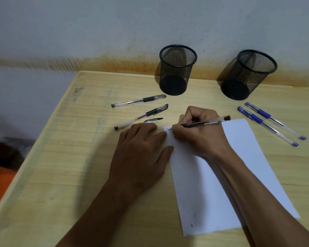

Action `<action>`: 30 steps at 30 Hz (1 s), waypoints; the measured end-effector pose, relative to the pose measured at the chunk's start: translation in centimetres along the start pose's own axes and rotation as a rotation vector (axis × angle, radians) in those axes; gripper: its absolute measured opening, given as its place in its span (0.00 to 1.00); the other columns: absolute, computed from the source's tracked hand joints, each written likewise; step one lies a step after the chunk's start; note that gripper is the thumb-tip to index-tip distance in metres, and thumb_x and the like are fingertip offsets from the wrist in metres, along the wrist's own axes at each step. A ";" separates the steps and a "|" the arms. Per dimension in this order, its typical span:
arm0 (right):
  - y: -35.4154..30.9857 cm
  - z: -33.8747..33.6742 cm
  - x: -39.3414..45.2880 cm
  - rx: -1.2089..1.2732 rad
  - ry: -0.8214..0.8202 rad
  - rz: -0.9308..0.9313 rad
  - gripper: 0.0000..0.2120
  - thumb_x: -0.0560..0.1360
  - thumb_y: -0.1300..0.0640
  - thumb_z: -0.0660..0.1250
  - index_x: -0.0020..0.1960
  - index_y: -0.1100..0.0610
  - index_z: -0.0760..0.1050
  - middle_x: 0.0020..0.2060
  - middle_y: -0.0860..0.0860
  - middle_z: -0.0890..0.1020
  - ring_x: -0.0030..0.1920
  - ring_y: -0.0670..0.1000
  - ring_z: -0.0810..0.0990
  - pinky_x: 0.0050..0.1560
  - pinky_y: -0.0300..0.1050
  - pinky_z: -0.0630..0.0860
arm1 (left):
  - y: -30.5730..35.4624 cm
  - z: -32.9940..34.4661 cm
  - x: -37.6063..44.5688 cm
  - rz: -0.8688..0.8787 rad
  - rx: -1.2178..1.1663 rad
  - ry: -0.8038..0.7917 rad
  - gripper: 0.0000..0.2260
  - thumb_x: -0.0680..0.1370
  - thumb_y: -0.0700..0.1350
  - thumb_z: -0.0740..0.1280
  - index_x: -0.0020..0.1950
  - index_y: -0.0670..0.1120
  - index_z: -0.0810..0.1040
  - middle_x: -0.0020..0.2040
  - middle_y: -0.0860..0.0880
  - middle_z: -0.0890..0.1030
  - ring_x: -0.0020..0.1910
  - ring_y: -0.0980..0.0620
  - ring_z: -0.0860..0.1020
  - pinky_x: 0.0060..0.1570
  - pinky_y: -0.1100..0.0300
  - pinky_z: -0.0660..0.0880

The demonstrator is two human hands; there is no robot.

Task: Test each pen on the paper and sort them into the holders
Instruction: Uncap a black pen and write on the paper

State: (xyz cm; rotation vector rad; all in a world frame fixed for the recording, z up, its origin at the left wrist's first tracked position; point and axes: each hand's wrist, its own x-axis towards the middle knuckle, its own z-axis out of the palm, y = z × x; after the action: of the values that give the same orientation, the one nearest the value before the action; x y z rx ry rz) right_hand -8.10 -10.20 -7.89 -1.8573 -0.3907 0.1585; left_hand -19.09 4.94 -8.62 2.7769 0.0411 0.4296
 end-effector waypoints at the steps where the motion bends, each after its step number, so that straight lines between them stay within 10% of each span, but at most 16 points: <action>1: 0.0 0.0 0.0 -0.001 -0.006 -0.006 0.07 0.66 0.61 0.75 0.33 0.60 0.77 0.30 0.58 0.84 0.33 0.58 0.83 0.36 0.64 0.81 | 0.0 0.0 0.0 -0.001 0.002 -0.001 0.16 0.77 0.56 0.65 0.58 0.47 0.81 0.59 0.45 0.80 0.60 0.43 0.77 0.60 0.46 0.72; 30: 0.3 0.1 -0.1 0.049 0.073 -0.020 0.09 0.65 0.63 0.73 0.33 0.64 0.74 0.28 0.61 0.82 0.30 0.58 0.81 0.34 0.62 0.79 | -0.1 0.0 0.0 -0.016 0.000 -0.015 0.17 0.77 0.57 0.63 0.58 0.48 0.81 0.60 0.45 0.80 0.60 0.44 0.77 0.61 0.46 0.72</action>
State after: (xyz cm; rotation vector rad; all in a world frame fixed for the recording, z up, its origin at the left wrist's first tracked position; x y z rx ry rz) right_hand -8.17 -10.20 -8.24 -1.8046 -0.3513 0.0854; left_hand -19.13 5.00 -8.61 2.7778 0.0592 0.4047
